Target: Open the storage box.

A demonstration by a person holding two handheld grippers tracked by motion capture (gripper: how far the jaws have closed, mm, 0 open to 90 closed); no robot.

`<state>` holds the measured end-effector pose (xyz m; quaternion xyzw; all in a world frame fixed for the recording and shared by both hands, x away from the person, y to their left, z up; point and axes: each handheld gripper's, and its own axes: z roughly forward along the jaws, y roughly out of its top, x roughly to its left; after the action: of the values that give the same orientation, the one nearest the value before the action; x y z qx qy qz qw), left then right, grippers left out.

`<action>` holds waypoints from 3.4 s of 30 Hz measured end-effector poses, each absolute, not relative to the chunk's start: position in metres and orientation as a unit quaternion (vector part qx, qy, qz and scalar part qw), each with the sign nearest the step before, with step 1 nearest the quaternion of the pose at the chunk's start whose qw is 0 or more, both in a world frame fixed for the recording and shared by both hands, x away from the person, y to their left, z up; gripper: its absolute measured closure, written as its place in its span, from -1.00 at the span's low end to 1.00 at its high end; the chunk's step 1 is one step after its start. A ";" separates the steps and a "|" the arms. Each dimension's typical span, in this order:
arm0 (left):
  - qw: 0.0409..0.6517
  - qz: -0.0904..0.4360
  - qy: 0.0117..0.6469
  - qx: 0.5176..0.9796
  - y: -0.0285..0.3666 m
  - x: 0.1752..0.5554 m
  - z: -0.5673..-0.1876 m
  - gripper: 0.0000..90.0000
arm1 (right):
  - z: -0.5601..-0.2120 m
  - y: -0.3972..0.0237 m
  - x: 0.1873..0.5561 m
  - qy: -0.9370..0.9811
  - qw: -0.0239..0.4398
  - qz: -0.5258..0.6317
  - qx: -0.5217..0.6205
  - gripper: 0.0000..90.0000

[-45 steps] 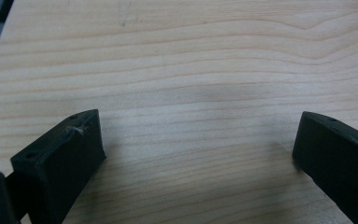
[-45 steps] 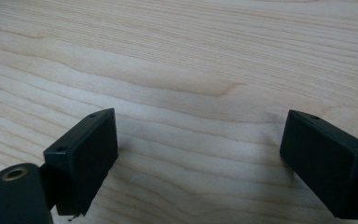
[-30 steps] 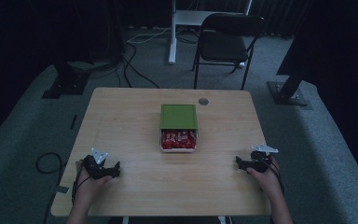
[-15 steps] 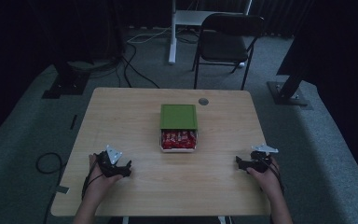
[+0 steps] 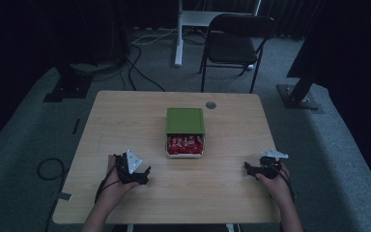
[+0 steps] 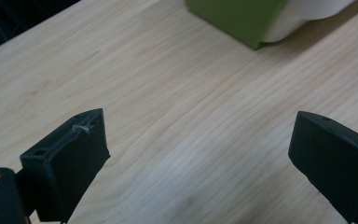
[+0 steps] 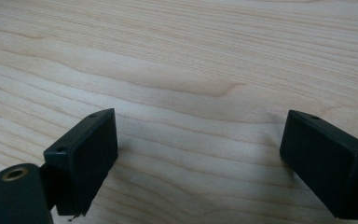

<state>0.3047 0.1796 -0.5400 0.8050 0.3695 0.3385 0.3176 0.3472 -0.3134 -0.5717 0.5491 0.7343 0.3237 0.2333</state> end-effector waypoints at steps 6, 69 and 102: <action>0.322 0.338 0.339 0.817 0.165 0.302 -0.537 -0.88 | -0.572 -0.313 0.347 0.734 0.233 0.324 0.549 -0.76; 0.245 0.423 0.037 0.871 0.052 0.307 -0.543 -0.14 | -0.572 -0.314 0.347 0.736 0.234 0.323 0.547 -0.75; 0.142 0.568 0.016 0.810 0.031 0.310 -0.569 0.50 | -0.572 -0.314 0.347 0.736 0.235 0.324 0.546 -0.74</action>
<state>0.3097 0.0308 -0.5686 0.8102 0.0162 0.5684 0.1422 0.3472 -0.3137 -0.5717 0.5456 0.7364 0.3239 0.2347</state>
